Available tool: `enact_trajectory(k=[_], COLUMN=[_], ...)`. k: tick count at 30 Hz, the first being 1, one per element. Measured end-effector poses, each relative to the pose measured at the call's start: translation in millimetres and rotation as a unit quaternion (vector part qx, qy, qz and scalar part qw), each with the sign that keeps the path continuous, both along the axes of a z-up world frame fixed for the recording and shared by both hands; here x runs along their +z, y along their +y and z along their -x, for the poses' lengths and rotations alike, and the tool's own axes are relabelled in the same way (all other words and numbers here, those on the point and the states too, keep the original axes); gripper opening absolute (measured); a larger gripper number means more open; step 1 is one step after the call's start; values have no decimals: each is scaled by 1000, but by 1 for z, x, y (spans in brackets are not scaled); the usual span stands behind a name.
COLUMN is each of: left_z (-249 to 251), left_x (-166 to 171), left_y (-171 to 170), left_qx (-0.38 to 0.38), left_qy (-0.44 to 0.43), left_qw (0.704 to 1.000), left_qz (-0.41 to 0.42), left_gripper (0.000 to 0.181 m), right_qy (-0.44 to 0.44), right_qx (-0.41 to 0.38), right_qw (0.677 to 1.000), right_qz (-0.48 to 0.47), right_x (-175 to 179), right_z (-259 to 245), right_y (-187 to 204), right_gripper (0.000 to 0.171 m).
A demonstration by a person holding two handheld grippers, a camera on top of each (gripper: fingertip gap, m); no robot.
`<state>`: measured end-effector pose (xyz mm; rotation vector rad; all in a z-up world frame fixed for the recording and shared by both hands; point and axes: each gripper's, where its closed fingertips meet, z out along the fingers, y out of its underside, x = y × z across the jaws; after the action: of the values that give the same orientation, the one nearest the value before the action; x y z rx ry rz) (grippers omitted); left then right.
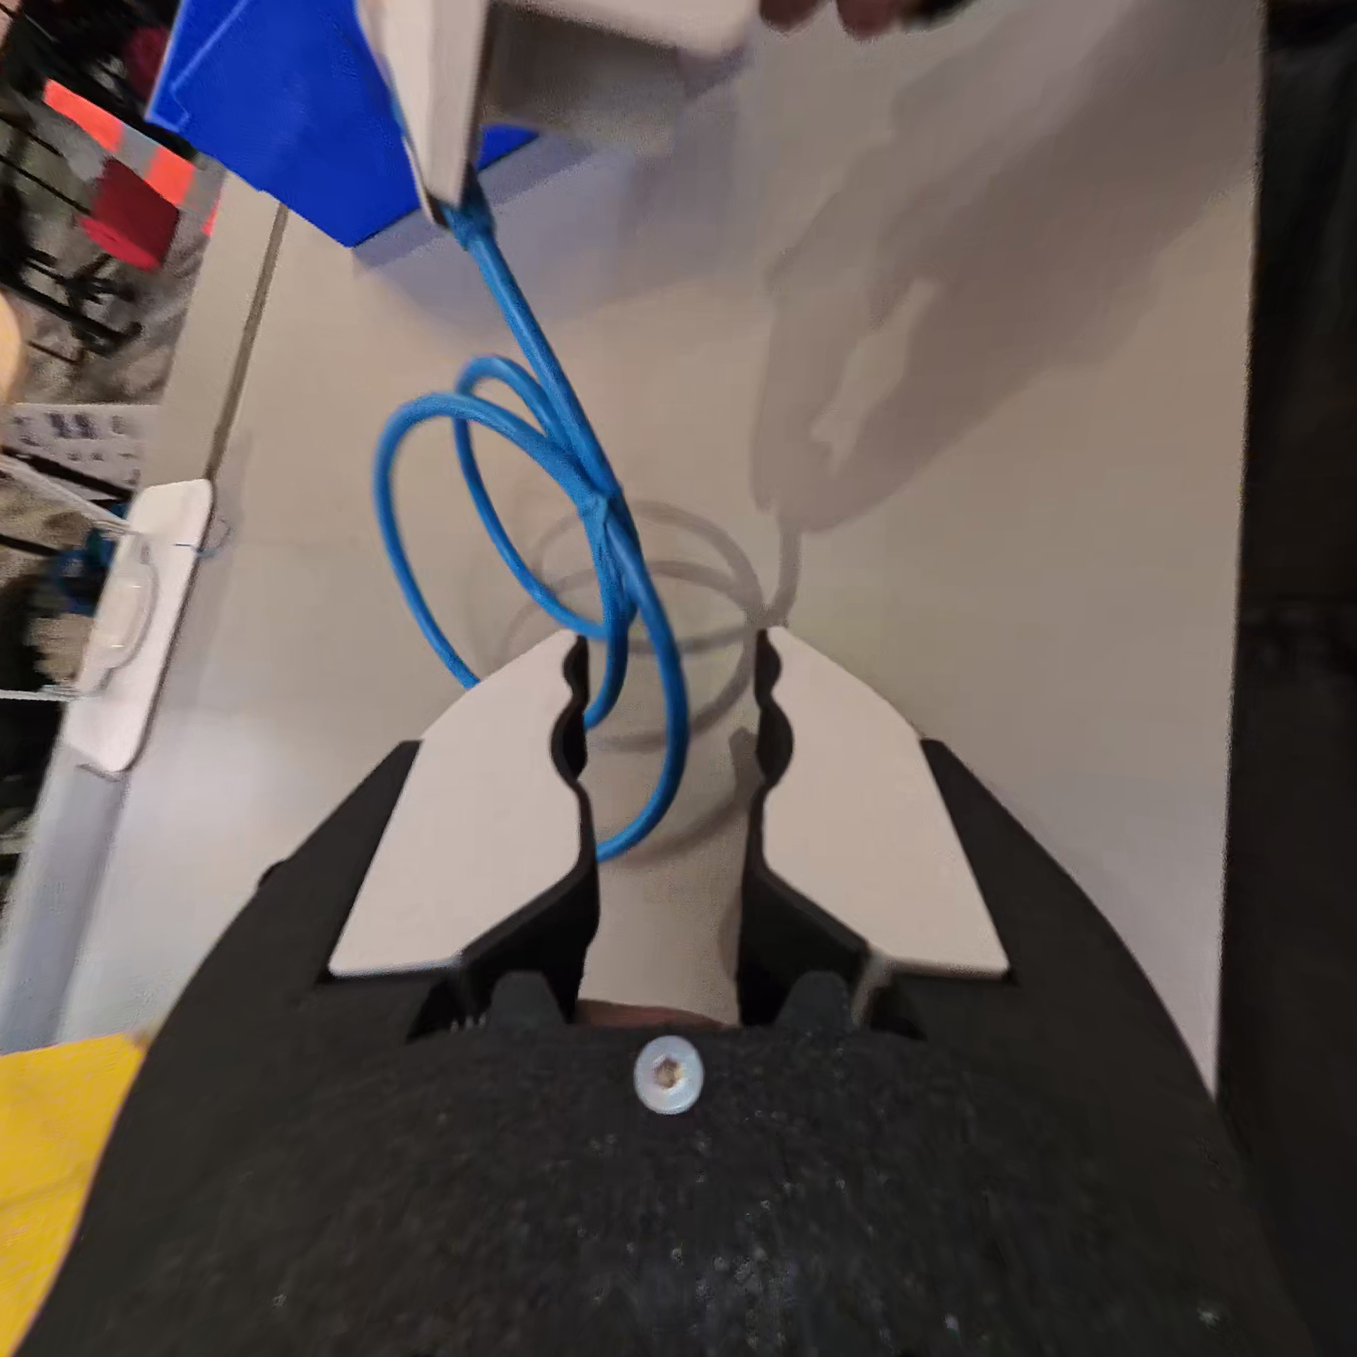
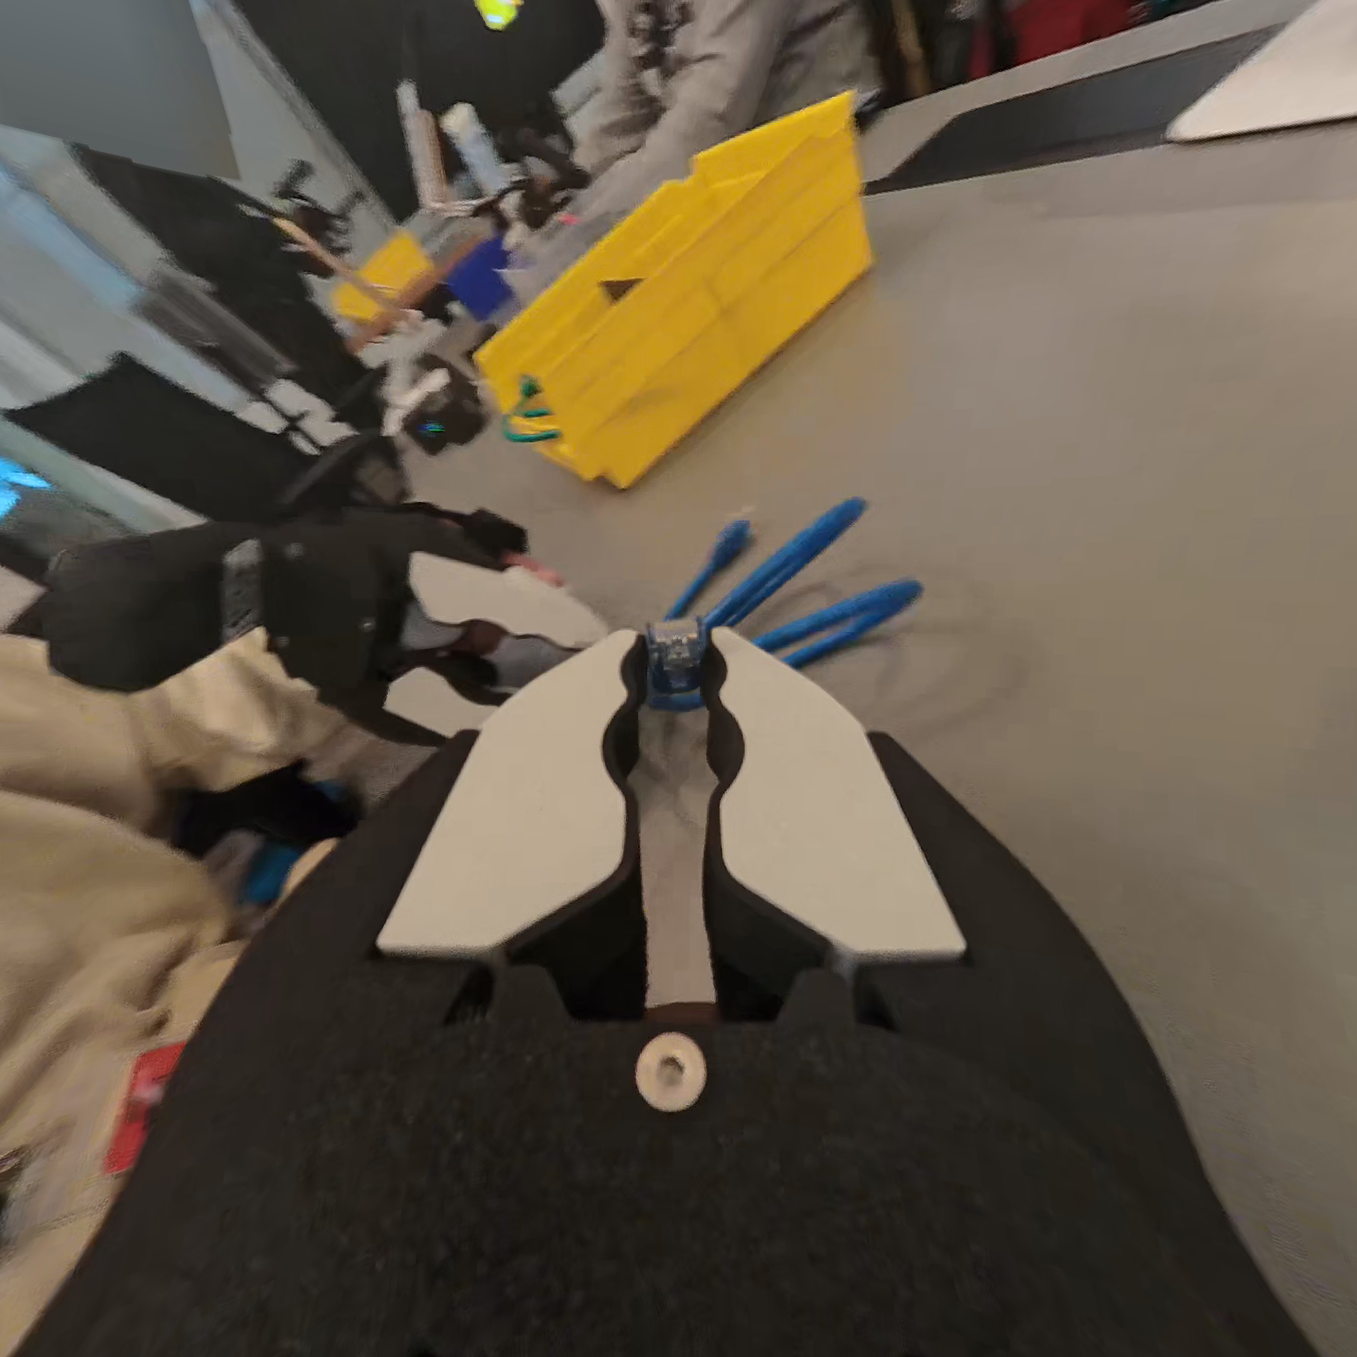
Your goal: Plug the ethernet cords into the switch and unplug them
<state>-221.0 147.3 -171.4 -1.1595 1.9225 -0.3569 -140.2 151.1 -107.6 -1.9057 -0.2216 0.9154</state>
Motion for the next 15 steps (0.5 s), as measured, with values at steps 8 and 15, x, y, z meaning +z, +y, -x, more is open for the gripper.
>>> enact_trajectory(k=[8, 15], left_z=[0, -2], left_x=[0, 30], left_y=[8, 7], left_qx=[22, 3], left_qy=[-6, -87], left_qw=[998, 986], left_qz=[66, 140], left_gripper=[44, 9], right_qy=[187, 180], right_qx=[89, 39], right_qw=[978, 983], right_qz=[19, 14], right_x=[25, 21], right_z=[37, 5], right_y=[-12, -4], right_gripper=[12, 12])
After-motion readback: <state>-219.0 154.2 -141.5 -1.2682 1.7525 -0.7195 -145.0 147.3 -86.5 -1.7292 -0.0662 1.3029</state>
